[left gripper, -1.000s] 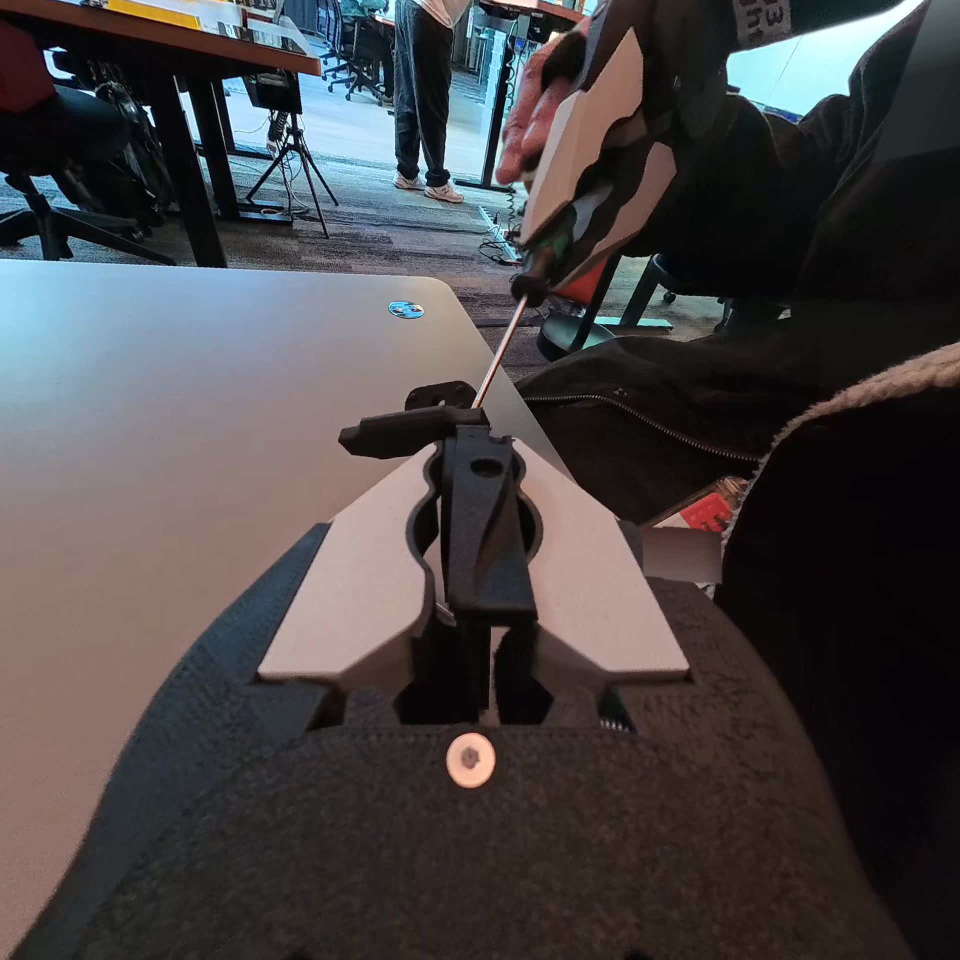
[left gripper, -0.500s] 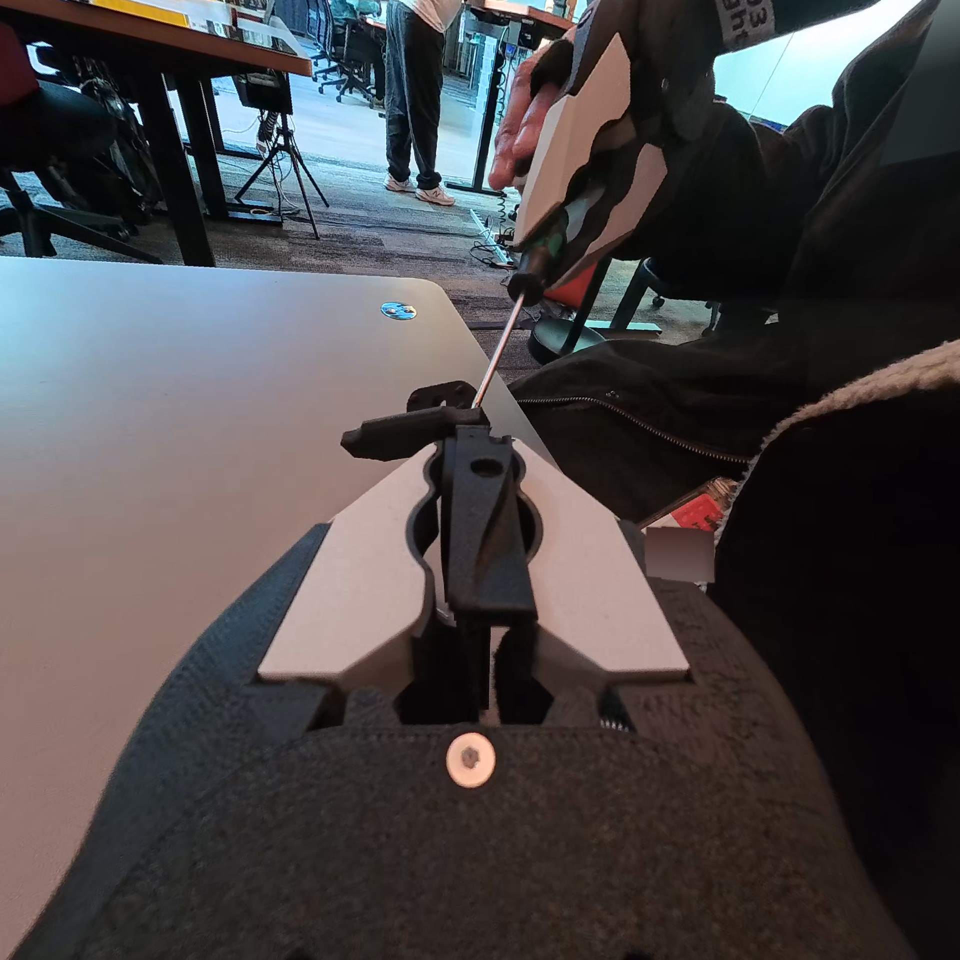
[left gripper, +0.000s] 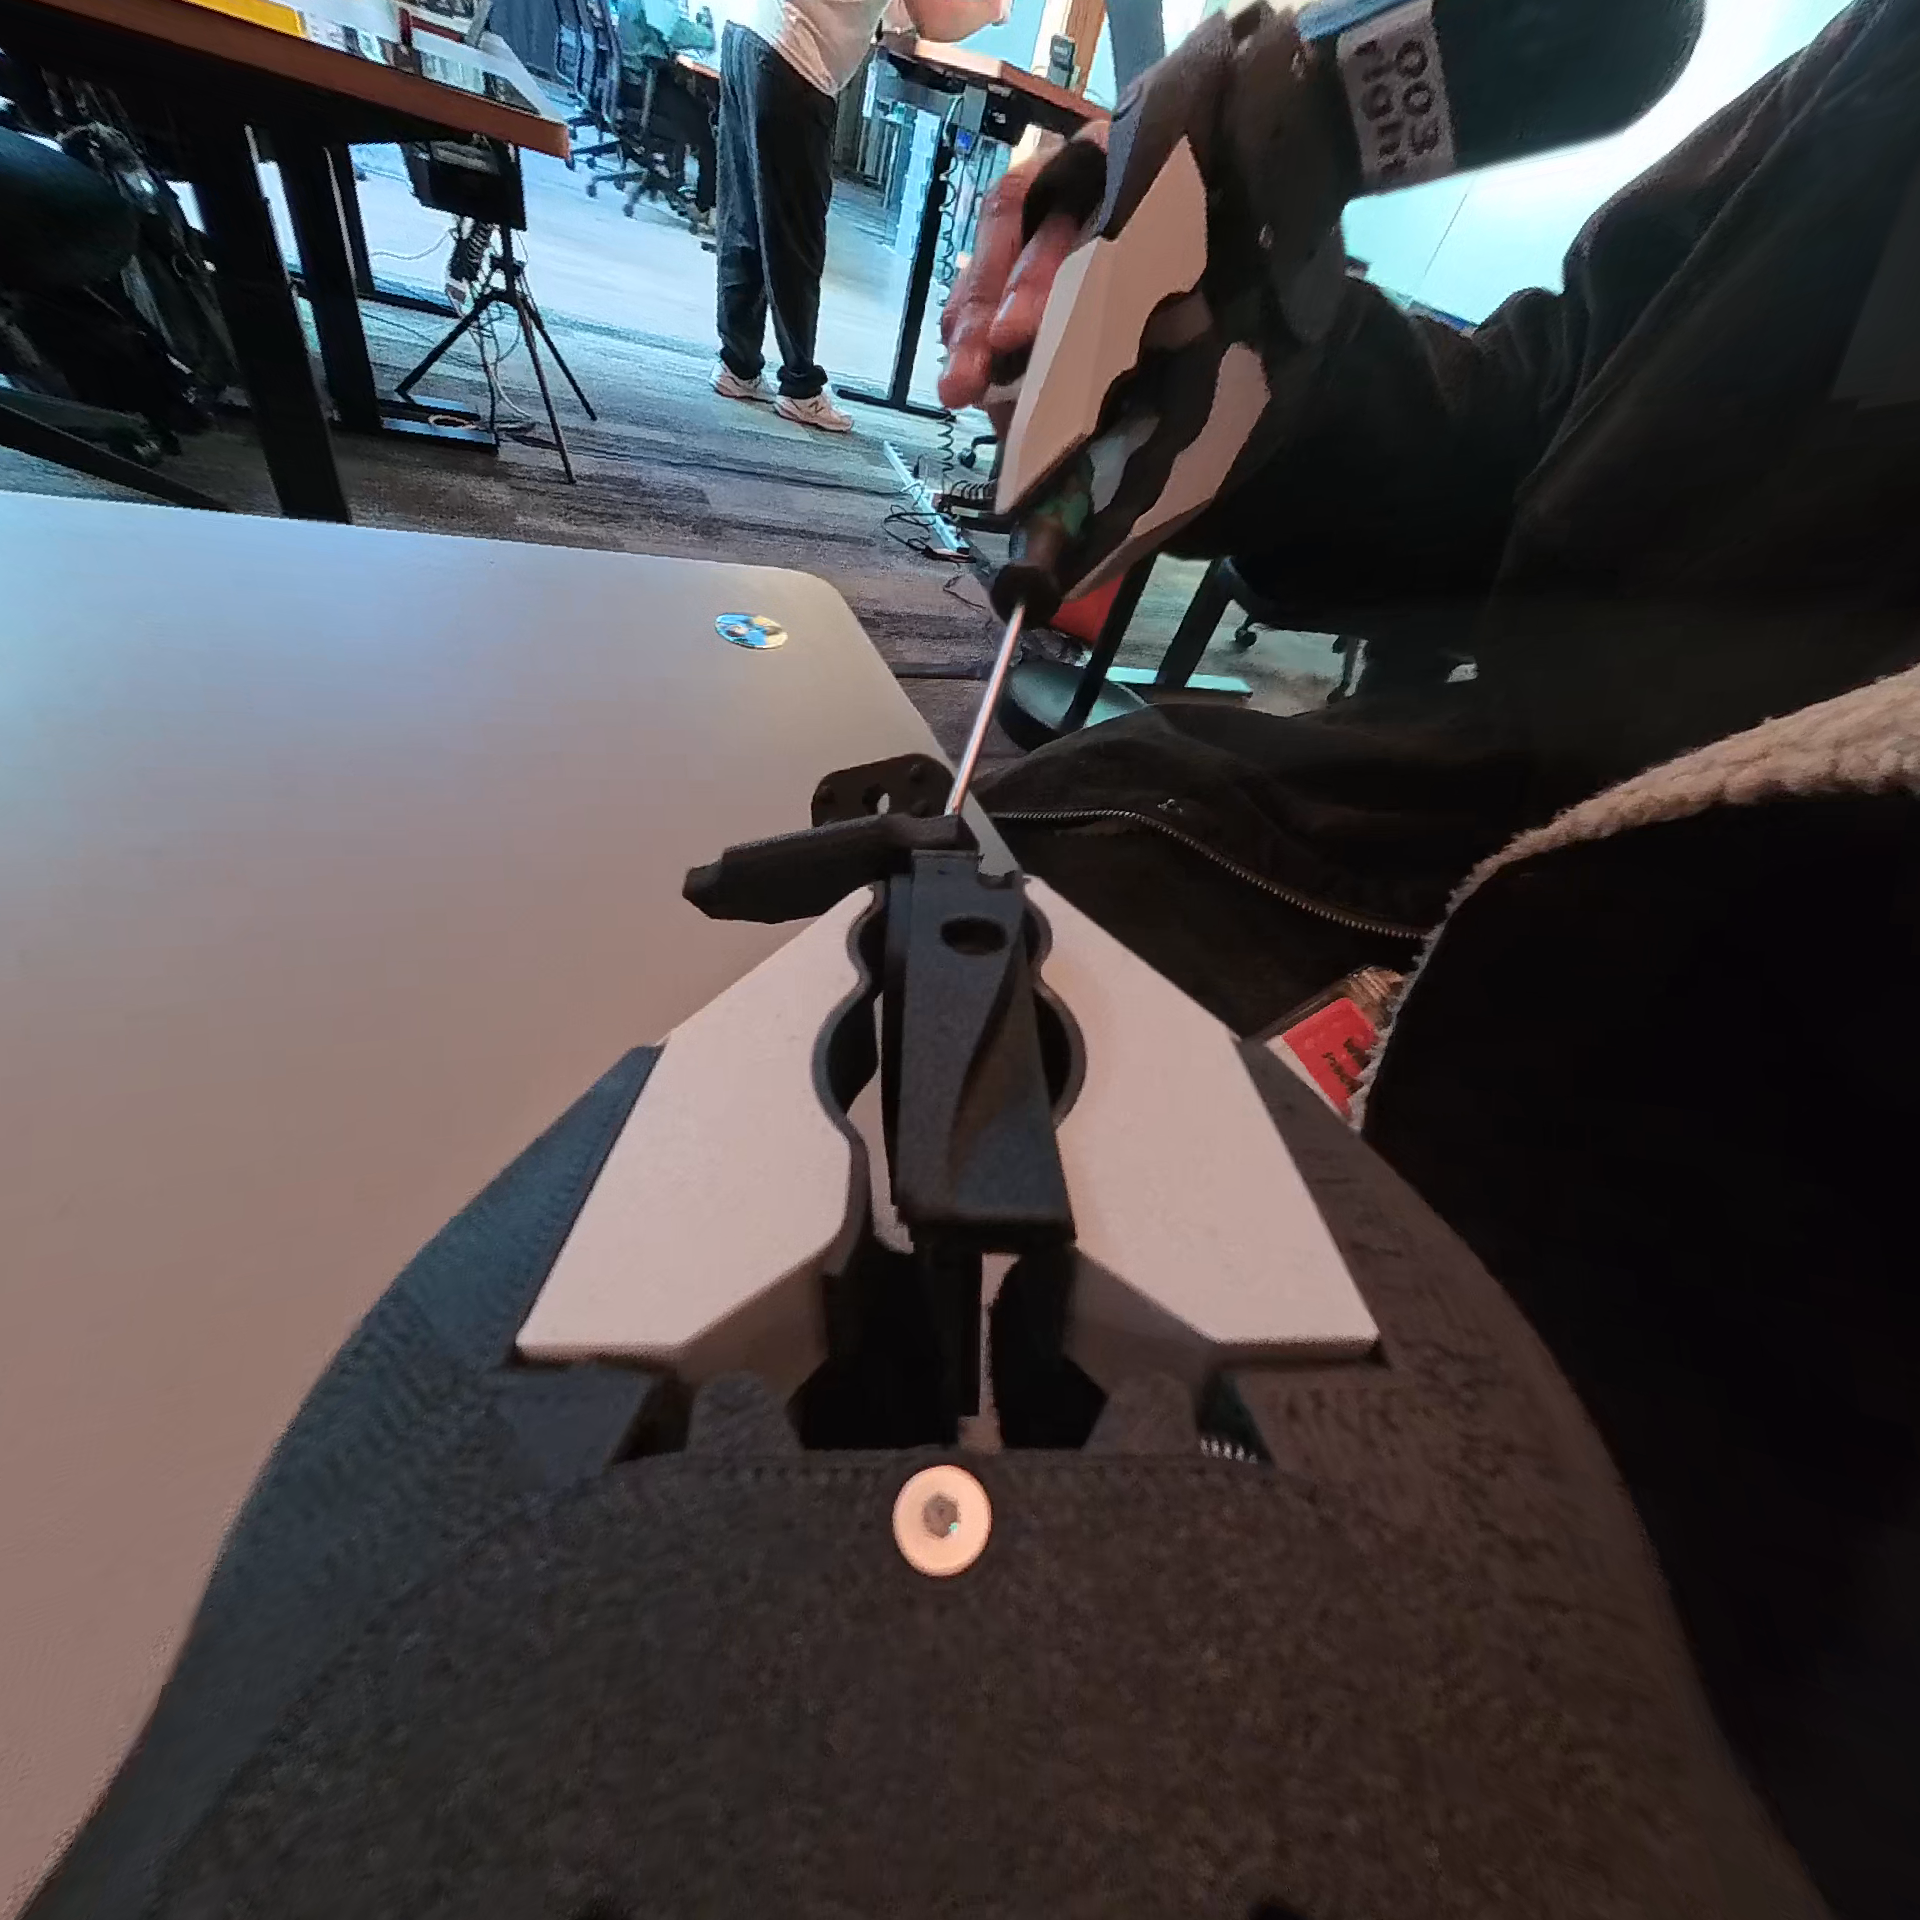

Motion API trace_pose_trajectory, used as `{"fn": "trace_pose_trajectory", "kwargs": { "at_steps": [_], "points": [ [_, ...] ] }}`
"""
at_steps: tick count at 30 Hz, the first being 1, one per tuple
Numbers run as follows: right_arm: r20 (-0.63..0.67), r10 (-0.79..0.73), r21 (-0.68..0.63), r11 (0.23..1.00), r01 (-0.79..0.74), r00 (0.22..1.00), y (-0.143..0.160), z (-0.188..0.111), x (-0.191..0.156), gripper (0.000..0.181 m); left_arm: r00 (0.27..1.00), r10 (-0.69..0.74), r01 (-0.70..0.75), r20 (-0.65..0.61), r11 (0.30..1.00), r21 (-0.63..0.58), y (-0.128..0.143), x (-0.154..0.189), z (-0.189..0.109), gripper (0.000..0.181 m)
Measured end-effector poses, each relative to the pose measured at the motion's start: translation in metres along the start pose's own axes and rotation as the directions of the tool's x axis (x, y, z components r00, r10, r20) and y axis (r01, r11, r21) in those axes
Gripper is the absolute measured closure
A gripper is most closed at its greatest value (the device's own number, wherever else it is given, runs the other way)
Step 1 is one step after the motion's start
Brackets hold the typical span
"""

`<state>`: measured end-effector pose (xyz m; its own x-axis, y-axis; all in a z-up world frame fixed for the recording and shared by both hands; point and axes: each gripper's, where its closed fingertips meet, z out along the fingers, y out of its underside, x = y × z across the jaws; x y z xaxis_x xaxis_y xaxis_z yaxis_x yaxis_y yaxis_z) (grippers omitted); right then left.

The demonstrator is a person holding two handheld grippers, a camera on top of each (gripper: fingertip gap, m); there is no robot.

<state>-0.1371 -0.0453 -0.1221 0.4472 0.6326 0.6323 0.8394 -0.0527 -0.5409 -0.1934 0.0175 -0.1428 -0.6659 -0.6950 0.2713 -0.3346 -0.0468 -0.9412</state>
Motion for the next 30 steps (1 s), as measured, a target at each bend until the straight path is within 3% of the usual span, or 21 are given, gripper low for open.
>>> {"fn": "trace_pose_trajectory", "kwargs": {
  "at_steps": [4,6,8,10,12,16,17,18,23,25,28,30],
  "points": [
    [-0.052,-0.116,0.001,0.993,0.117,0.992,0.003,0.003,0.000,0.160,0.993,-0.081,0.083,-0.085,0.996,0.021,-0.003,0.006,-0.006,0.160],
    [0.020,-0.019,0.027,0.999,0.019,1.000,0.006,-0.002,-0.011,0.160,0.984,-0.105,0.107,-0.144,0.994,0.001,-0.001,0.014,-0.007,0.160],
    [0.149,0.196,0.074,0.975,-0.208,0.969,0.003,-0.005,-0.014,0.160,0.985,-0.084,0.083,-0.153,0.996,-0.014,0.001,0.018,-0.006,0.160],
    [0.300,0.470,-0.004,0.871,-0.492,0.830,0.007,-0.003,-0.017,0.160,0.989,-0.043,0.039,-0.138,0.999,-0.033,0.003,0.020,-0.003,0.160],
    [0.438,0.653,-0.060,0.707,-0.704,0.618,0.003,-0.003,-0.021,0.160,0.993,-0.016,0.009,-0.116,0.998,-0.067,0.008,0.019,-0.002,0.160],
    [0.578,0.796,-0.106,0.292,-0.951,0.180,-0.009,-0.010,-0.001,0.160,0.992,0.008,-0.018,-0.126,0.997,-0.081,0.009,0.024,0.001,0.160],
    [0.584,0.805,-0.121,0.214,-0.969,0.104,-0.006,-0.012,0.003,0.161,0.992,0.011,-0.023,-0.124,0.996,-0.091,0.011,0.025,0.003,0.160],
    [0.577,0.808,-0.106,0.214,-0.971,0.115,-0.005,-0.010,0.005,0.161,0.993,0.013,-0.025,-0.117,0.995,-0.097,0.012,0.024,0.004,0.160],
    [0.398,0.679,0.086,0.642,-0.762,0.617,-0.014,-0.005,-0.008,0.160,0.995,-0.042,0.035,-0.096,0.997,-0.073,0.010,0.015,-0.001,0.160],
    [0.290,0.562,0.189,0.760,-0.622,0.775,-0.021,-0.006,-0.002,0.161,0.993,-0.064,0.059,-0.101,0.997,-0.051,0.008,0.013,-0.003,0.160],
    [0.118,0.276,0.191,0.936,-0.295,0.954,-0.019,-0.001,-0.006,0.161,0.986,-0.115,0.112,-0.120,0.993,-0.034,0.007,0.009,-0.008,0.160],
    [0.034,-0.002,0.119,0.993,-0.002,0.999,-0.014,0.005,-0.011,0.161,0.977,-0.156,0.151,-0.146,0.987,-0.049,0.011,0.009,-0.009,0.160]
  ]
}}
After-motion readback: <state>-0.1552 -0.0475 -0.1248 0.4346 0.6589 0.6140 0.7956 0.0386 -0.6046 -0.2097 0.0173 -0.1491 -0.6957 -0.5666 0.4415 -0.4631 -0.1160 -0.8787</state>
